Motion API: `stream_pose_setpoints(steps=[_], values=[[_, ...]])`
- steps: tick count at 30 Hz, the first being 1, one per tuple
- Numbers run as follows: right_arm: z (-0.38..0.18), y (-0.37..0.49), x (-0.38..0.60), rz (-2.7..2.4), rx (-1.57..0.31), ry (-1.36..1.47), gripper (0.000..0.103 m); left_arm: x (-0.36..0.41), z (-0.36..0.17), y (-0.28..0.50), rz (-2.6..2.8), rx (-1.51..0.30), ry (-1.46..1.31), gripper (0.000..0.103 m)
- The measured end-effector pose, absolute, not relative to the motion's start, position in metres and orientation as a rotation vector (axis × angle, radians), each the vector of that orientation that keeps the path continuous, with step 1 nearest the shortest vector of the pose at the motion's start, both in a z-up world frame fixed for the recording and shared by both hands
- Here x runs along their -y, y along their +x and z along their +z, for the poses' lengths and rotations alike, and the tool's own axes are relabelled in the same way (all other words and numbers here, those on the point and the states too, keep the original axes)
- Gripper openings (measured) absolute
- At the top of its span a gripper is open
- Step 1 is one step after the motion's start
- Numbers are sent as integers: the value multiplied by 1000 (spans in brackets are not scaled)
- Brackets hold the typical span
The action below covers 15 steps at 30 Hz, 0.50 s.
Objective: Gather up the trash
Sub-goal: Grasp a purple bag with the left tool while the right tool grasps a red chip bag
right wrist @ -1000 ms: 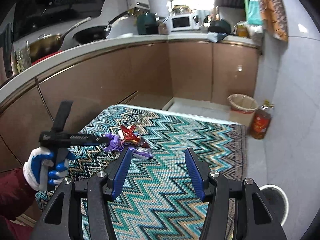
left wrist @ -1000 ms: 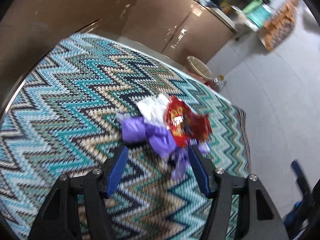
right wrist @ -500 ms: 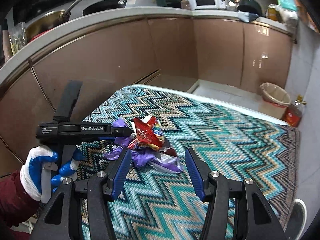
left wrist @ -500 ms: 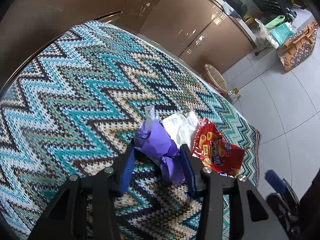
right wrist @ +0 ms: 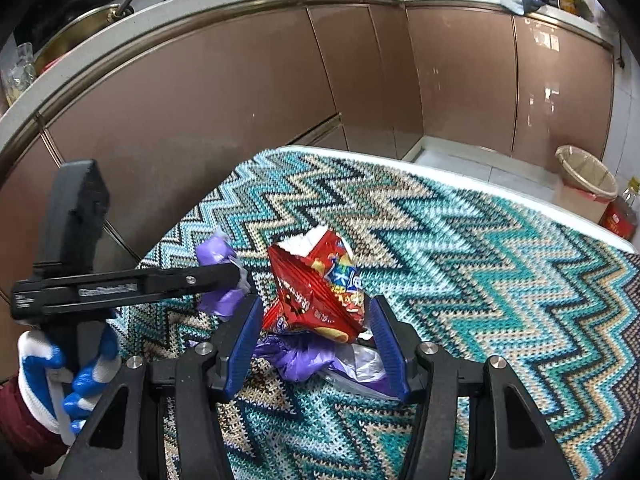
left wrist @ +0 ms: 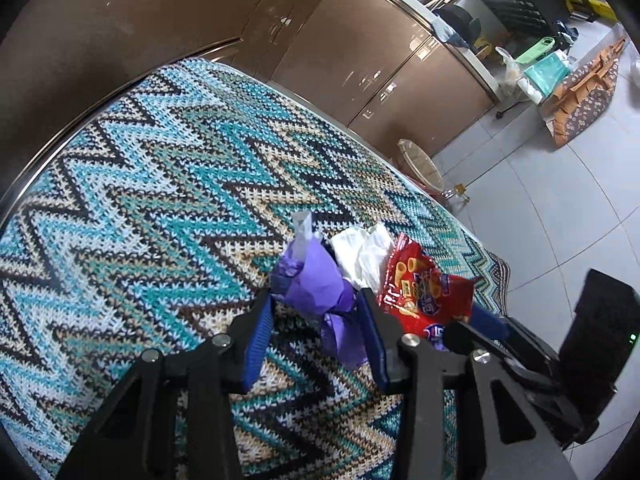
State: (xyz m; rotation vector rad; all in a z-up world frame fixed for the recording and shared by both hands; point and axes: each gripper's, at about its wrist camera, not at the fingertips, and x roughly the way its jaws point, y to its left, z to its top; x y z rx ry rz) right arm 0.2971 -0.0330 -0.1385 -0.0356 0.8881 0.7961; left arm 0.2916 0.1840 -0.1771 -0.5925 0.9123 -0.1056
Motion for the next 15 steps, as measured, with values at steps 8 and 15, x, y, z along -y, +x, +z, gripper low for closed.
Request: stream_pose_setpoints(steps=[8,15], values=[[-137,288,39,805,-878,-31,30,-181,-161,269,-89,-883,-537,39],[-108,264,60,799,-808,-1,29,-173,-139,245,-90,-845,-493,39]])
